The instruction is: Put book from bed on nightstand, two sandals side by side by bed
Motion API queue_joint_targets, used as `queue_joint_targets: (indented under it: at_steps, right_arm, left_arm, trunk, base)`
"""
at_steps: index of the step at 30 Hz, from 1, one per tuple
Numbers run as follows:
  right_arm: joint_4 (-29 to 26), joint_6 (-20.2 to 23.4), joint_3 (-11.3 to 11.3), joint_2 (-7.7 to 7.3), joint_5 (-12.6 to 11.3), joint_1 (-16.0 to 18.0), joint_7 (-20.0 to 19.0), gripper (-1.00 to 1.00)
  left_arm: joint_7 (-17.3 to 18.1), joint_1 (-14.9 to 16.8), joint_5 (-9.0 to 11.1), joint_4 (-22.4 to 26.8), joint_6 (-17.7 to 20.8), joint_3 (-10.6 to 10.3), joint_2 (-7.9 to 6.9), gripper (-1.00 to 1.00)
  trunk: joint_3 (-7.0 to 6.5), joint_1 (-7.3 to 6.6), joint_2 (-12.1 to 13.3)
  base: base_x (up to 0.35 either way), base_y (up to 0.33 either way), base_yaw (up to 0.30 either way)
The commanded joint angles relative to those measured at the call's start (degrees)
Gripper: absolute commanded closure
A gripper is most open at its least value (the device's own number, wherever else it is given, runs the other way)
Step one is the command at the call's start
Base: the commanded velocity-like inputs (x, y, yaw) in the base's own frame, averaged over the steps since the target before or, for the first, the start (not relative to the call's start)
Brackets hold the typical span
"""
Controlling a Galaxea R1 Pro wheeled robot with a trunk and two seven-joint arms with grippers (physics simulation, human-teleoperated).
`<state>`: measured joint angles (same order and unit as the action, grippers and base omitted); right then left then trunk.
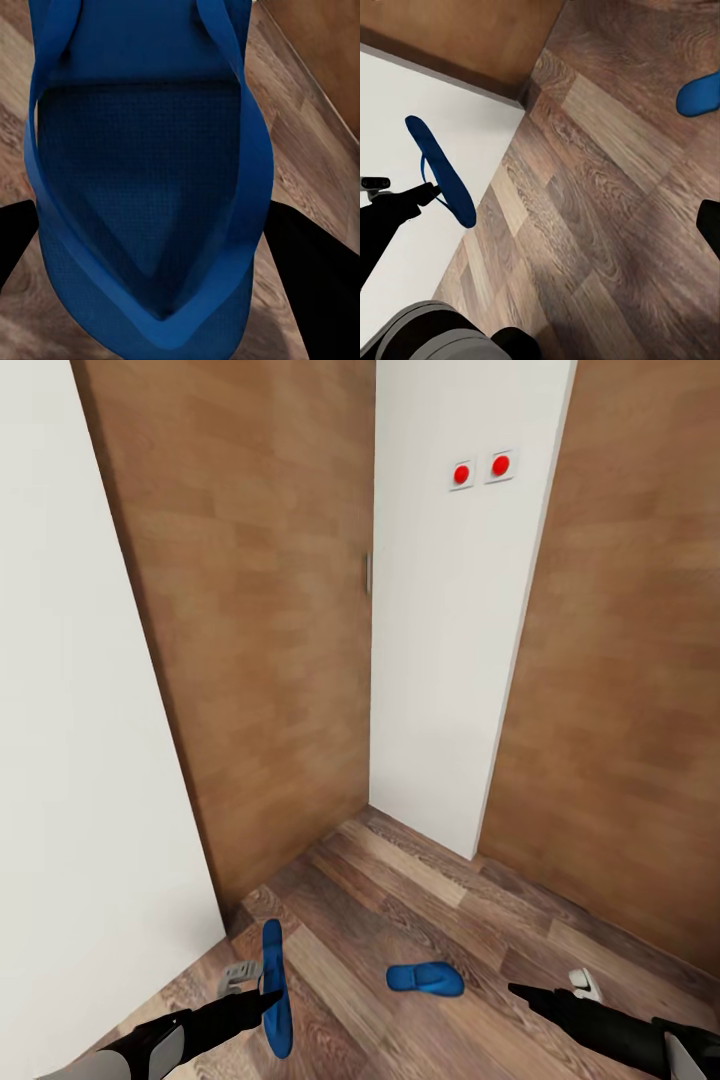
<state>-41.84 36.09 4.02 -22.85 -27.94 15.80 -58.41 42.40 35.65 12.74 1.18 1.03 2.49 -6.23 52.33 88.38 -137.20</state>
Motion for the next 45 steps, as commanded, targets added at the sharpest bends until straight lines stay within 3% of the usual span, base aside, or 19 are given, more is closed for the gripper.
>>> queue_joint_targets:
  at_steps: [1, 45]
  right_arm:
    - [0.0, 0.39, 0.03, -0.01, -0.28, 0.02, -0.04, -1.0]
    - [0.0, 0.39, 0.03, -0.01, -0.28, 0.02, -0.04, -1.0]
  left_arm:
    - [0.23, 0.03, 0.01, -0.03, 0.11, 0.24, -0.01, 1.0]
    - [0.23, 0.03, 0.01, -0.03, 0.11, 0.24, -0.01, 1.0]
  trunk:
    - [0.06, 0.0, -0.02]
    - [0.06, 0.0, -0.02]
  base:
    - [0.061, 0.0, 0.0]
    - [0.054, -0.051, 0.0]
